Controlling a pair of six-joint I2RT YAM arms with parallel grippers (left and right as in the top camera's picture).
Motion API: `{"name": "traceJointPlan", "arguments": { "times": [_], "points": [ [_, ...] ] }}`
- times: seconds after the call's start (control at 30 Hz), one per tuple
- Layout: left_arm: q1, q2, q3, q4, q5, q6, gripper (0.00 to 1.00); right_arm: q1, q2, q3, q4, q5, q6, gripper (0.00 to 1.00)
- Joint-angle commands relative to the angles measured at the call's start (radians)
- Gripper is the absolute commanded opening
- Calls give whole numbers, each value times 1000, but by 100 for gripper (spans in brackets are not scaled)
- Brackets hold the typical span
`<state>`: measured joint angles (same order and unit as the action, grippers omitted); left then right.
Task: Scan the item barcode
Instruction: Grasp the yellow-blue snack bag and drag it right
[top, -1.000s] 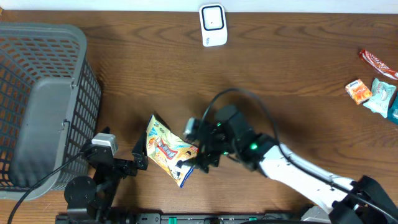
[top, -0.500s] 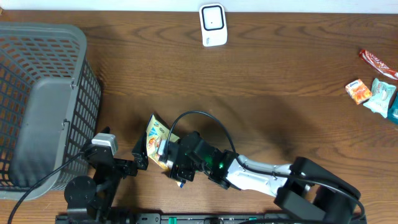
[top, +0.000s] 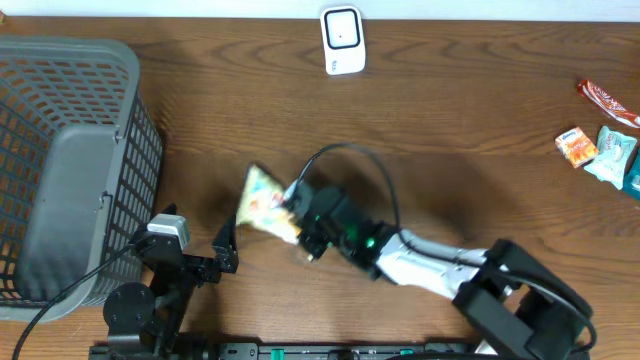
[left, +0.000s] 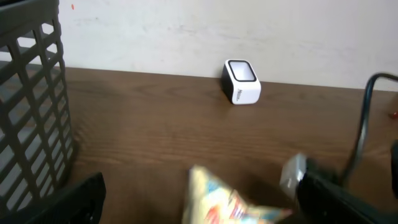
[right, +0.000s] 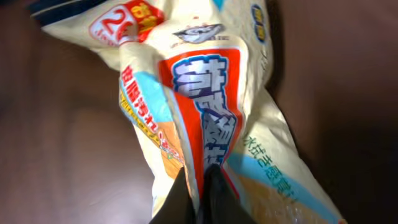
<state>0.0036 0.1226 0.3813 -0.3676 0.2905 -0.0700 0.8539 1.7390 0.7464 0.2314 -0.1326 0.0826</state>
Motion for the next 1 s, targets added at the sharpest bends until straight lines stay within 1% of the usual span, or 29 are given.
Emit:
{"name": "traceJointPlan", "arguments": {
  "times": [0.0,0.13,0.2,0.23,0.3,0.33,0.37,0.4,0.47,0.5,0.63,0.73,0.87,0.97],
  "points": [
    [-3,-2,-1,1,16,14,98,-114,-32,-7,-61,8,63,1],
    [-3,-2,-1,1,16,14,98,-198,-125,-7,-160,0,45,1],
    [-3,-2,-1,1,16,14,98,-226,-185,-7,-204,-39,7,2],
    [-3,-2,-1,1,16,14,98,-234,-220,-7,-221,-80,-26,4],
    [-3,-2,-1,1,16,14,98,-239,-279,-6,-251,-126,-66,12],
    [-3,-2,-1,1,16,14,98,-239,-314,-6,-267,-129,-71,27],
    [-3,-2,-1,1,16,14,98,-238,-352,-6,-282,-129,-73,57],
    [-3,-2,-1,1,16,14,98,-238,-382,-6,-293,-130,-75,72],
    [-3,-2,-1,1,16,14,98,-236,-446,-6,-307,-134,-77,85],
    [-3,-2,-1,1,16,14,98,-231,-470,-6,-313,-136,-86,99],
    [-3,-2,-1,1,16,14,98,-195,-465,-7,-359,-90,-173,99],
    [-3,-2,-1,1,16,14,98,-174,-377,-7,-355,-26,-179,99],
    [-3,-2,-1,1,16,14,98,-159,-243,-4,-322,-10,-230,99],
    [-3,-2,-1,1,16,14,98,-148,-161,7,-316,90,-232,99]
  ]
}}
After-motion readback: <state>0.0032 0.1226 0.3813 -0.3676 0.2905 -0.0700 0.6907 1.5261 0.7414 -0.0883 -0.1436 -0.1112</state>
